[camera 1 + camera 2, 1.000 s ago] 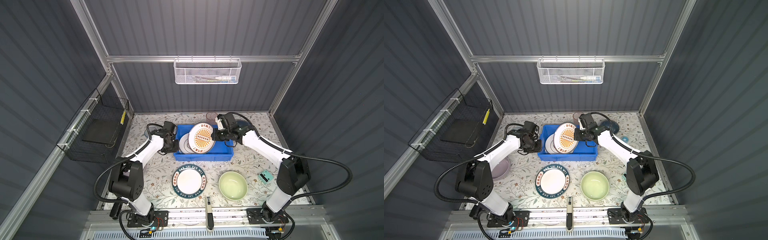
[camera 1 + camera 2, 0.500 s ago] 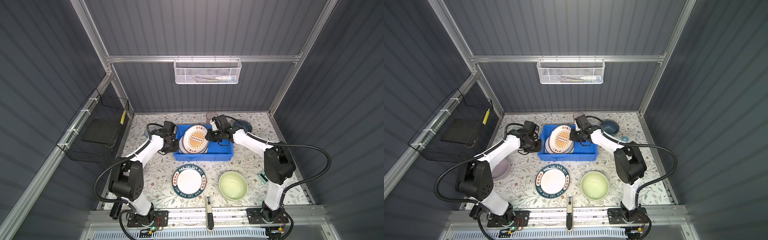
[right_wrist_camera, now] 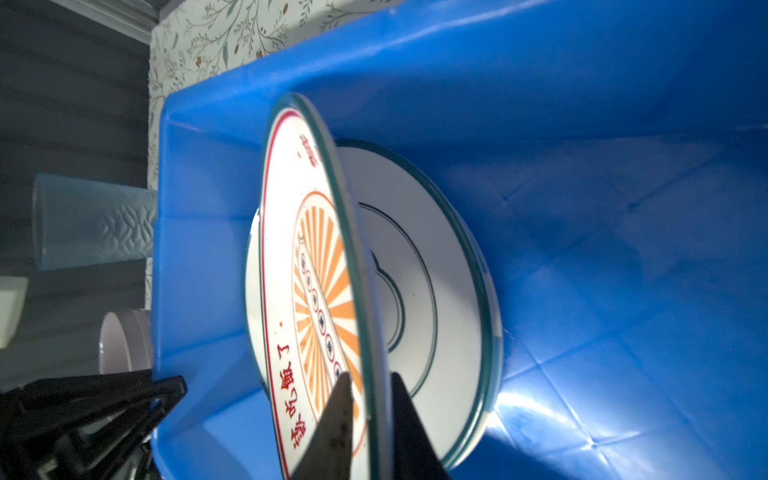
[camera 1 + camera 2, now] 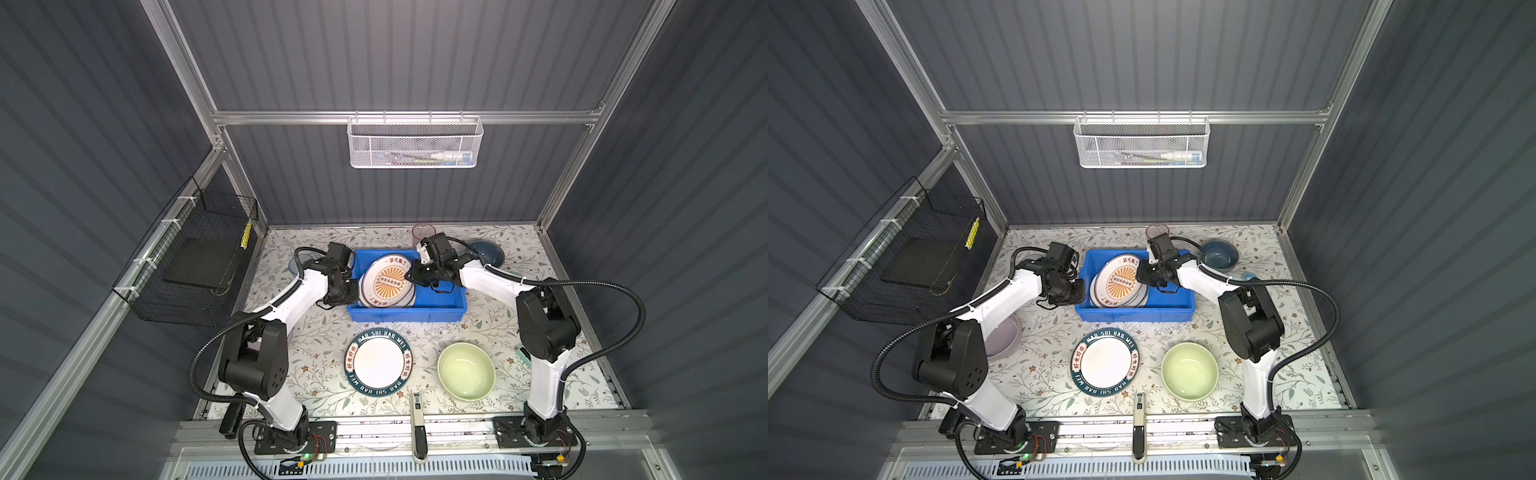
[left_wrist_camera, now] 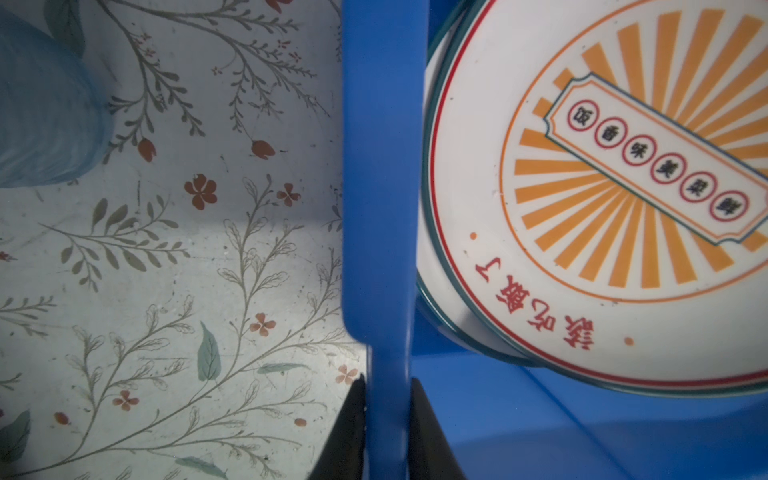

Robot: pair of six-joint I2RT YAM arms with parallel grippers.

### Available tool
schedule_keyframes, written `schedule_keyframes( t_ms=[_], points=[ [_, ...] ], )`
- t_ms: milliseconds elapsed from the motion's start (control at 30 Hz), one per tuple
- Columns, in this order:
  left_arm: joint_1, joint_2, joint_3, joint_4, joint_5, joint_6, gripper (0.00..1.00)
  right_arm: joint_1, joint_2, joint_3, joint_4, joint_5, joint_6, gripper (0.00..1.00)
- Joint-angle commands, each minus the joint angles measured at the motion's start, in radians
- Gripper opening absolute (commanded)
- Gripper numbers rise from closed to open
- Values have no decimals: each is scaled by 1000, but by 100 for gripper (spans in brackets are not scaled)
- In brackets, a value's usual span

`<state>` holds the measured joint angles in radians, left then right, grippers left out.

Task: Place the mixed dishes into the plastic bin
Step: 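Lower the orange-sunburst plate into the bin and open the right gripper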

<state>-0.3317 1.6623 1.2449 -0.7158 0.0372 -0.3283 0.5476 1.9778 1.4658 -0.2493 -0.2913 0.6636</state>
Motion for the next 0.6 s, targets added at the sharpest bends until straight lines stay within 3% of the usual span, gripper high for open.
schedule_keyframes(
  t_ms=[0,567],
  points=[
    [8,5,24,-1,18,2,20,10,1,-8,14,-8,-1,26],
    [8,-3,31,1,26,-4,20,18,30,30,-134,119,-70,45]
  ],
)
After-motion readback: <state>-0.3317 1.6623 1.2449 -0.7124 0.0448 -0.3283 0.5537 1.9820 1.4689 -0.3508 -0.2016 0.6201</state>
